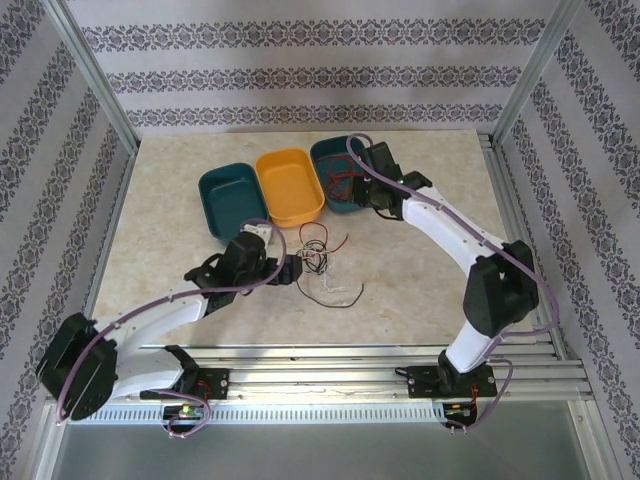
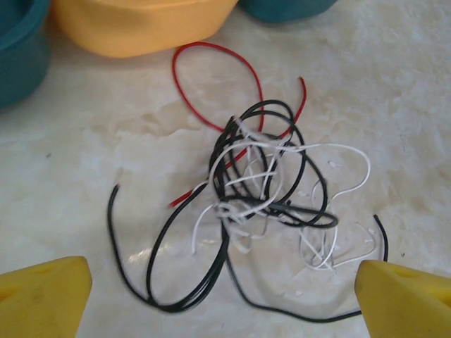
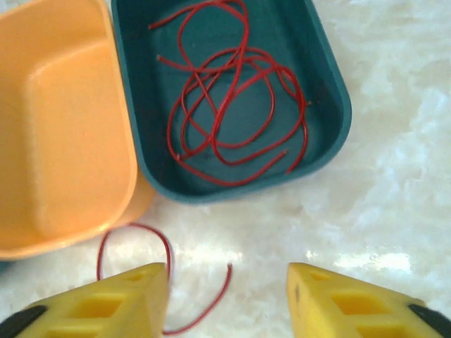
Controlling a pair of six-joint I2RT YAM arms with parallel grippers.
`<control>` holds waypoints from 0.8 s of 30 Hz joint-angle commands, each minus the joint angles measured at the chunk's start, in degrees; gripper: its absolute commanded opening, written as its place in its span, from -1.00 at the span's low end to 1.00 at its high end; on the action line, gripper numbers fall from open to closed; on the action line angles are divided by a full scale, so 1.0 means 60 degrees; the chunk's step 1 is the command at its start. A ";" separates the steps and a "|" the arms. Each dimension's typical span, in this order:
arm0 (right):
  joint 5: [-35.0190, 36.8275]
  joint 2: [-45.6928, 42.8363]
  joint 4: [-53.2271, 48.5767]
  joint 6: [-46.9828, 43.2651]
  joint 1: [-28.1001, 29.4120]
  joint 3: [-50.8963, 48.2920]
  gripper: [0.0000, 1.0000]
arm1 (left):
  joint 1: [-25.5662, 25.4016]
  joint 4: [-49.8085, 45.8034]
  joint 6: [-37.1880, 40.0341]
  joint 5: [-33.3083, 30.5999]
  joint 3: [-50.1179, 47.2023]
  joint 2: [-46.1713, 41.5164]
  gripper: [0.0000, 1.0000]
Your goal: Untangle the cables
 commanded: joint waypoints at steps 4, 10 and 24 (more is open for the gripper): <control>0.0423 -0.1217 0.0126 0.0598 0.0405 -0.1417 0.46 | 0.0286 0.0385 0.0781 0.0421 0.1013 0.1506 0.80; 0.0831 -0.1864 0.0075 0.1467 0.0623 -0.2447 0.96 | 0.0445 0.0664 0.0906 0.0662 0.1707 0.2777 0.71; 0.0891 -0.0085 -0.0571 0.2274 0.0874 -0.2029 0.96 | 0.0459 0.1484 0.0127 0.1011 0.1479 0.3836 -0.21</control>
